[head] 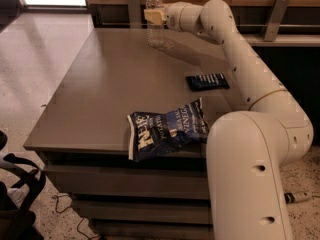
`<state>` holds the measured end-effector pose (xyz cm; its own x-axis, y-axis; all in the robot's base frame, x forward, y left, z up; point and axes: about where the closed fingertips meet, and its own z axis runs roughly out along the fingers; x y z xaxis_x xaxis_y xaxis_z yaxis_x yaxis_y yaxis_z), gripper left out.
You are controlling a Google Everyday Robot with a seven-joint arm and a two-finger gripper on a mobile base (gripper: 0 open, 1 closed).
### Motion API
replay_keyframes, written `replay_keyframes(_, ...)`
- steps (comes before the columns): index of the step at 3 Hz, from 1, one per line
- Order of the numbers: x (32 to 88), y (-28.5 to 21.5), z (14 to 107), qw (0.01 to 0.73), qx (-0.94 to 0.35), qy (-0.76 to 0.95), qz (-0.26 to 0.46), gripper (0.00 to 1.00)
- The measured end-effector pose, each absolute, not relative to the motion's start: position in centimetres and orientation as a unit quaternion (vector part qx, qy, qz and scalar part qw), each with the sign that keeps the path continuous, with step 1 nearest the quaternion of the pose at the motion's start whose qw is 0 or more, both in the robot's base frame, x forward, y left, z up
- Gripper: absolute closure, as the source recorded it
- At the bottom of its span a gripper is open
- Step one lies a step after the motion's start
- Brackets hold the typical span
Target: Pick water bottle
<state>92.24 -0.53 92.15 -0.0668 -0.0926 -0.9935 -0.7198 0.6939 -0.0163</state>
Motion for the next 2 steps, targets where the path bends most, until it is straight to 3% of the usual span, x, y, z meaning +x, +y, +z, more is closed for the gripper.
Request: replay_keyframes(2, 89.4, -1.0, 96.1, 0.632, -0.337, 0.647, 0.261, 1.00)
